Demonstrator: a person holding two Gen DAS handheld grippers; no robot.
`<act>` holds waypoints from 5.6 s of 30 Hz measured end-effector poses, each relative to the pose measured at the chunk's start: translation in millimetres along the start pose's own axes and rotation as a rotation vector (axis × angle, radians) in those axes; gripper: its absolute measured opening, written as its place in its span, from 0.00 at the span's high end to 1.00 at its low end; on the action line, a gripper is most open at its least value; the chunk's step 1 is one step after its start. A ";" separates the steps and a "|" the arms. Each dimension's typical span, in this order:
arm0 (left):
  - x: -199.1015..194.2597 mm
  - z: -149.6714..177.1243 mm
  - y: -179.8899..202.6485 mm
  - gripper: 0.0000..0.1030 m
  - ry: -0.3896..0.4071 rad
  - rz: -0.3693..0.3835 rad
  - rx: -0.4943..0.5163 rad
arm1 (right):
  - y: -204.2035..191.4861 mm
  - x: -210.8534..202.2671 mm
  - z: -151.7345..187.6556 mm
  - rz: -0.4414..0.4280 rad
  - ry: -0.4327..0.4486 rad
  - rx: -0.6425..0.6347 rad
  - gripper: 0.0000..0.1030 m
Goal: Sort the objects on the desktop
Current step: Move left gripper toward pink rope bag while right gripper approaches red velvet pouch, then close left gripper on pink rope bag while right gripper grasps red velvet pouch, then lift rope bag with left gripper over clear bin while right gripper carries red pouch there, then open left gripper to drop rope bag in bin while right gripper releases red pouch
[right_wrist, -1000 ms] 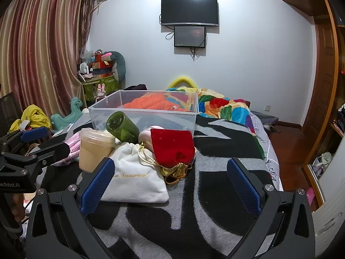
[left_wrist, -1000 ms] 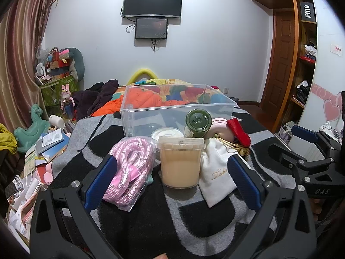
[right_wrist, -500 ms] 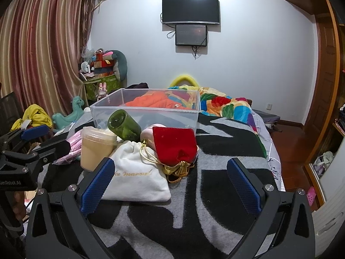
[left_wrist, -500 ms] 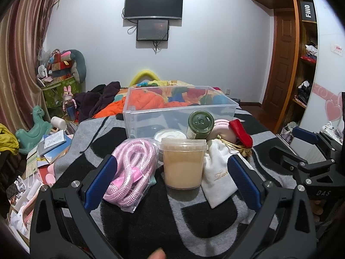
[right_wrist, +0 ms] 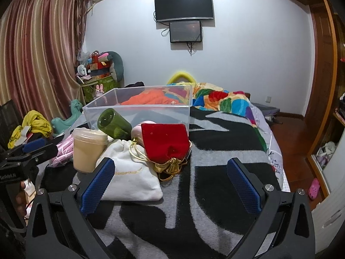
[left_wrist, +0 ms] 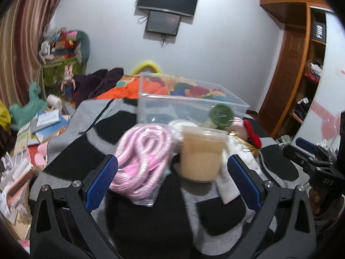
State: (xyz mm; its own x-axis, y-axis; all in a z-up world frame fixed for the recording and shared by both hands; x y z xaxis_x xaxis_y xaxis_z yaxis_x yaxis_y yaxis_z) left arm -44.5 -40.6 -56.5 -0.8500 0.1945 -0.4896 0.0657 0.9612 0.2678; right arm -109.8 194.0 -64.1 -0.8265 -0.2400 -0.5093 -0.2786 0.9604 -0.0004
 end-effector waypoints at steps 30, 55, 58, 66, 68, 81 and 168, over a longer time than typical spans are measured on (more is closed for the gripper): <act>98.0 -0.4 -37.7 0.00 -0.458 0.036 0.238 | 13.7 99.8 -14.5 -0.242 -0.271 -0.053 0.02; 93.1 -4.8 -40.5 0.39 -0.384 0.028 0.236 | 16.3 99.7 -10.0 -0.337 -0.324 -0.015 0.60; 86.2 -5.1 -48.8 0.40 -0.364 0.000 0.235 | 21.7 94.6 -10.4 -0.335 -0.325 0.001 0.62; 66.1 -10.9 -62.5 0.40 -0.313 -0.028 0.176 | 34.8 75.9 -20.9 -0.340 -0.298 0.025 0.85; 62.0 -13.6 -64.4 0.41 -0.301 -0.030 0.166 | 36.1 74.3 -24.7 -0.335 -0.283 0.020 0.88; 42.5 -46.0 -58.6 0.42 -0.209 -0.012 0.143 | 33.0 58.4 -56.5 -0.381 -0.198 0.034 0.90; 206.6 -126.9 -7.3 0.37 -0.454 -0.046 0.241 | -16.6 160.1 -105.7 -0.270 -0.194 -0.073 0.59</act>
State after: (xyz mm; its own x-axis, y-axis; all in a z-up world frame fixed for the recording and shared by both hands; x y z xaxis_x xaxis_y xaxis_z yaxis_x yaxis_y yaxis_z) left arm -286.9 -32.2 -54.2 -0.5454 0.1650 -0.8218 0.1981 0.9780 0.0649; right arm -289.2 124.7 -54.7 -0.6116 -0.4463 -0.6533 -0.5146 0.8516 -0.0999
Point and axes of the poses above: each gripper's, at about its wrist camera, not at the fingertips, and x roughly the way its jaws point, y to its right, z to its underside, the point moved 5 cm from there along x, roughly the way its jaws point, and after that the axes turned 7 degrees about z, right-handed, at the moved point
